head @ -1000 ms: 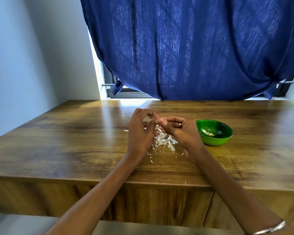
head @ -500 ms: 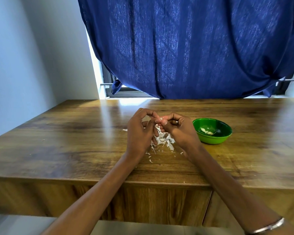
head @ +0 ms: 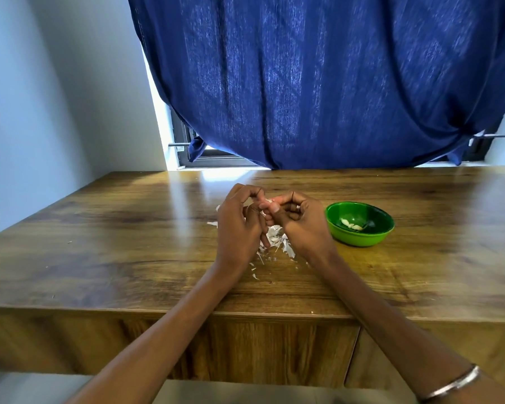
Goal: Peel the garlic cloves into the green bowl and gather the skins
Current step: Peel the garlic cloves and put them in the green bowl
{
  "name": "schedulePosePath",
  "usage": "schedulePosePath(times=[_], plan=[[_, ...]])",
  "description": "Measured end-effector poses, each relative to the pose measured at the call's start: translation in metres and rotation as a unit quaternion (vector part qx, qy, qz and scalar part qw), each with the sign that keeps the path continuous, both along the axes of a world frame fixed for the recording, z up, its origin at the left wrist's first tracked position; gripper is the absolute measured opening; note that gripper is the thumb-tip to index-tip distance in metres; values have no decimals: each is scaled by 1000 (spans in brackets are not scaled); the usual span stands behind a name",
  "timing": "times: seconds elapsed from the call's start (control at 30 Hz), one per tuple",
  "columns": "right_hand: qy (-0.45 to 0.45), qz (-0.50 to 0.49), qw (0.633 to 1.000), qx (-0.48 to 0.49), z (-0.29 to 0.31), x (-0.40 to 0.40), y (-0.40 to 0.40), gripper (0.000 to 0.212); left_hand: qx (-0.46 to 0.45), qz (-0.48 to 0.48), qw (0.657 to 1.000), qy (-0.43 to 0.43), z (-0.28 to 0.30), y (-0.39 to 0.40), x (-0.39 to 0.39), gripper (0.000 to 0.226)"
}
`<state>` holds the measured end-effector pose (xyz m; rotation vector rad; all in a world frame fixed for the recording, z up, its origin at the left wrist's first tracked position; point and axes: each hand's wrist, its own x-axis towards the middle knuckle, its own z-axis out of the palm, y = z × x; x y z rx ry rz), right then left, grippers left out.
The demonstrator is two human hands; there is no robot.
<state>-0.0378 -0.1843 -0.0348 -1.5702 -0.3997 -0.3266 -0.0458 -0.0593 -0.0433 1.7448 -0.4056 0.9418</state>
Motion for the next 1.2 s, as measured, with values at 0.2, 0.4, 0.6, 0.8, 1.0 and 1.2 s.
schedulePosePath(times=[0.2, 0.4, 0.6, 0.8, 1.0, 1.2], plan=[[86, 64, 985, 134, 5, -5, 2, 13, 49, 44, 997, -39, -1, 2, 4, 31], [117, 66, 977, 164, 8, -6, 0, 16, -1, 35, 999, -17, 2, 0, -1, 23], [107, 73, 983, 131, 6, -5, -3, 8, -48, 4, 999, 25, 4, 2, -4, 10], [47, 21, 998, 35, -1, 0, -7, 7, -77, -38, 991, 105, 8, 4, -8, 10], [8, 2, 1000, -18, -1, 1, -8, 16, -54, -55, 990, 120, 5, 6, -6, 15], [-34, -20, 997, -60, -5, 1, -7, 9, -32, -52, 992, 109, 2, 8, -5, 27]])
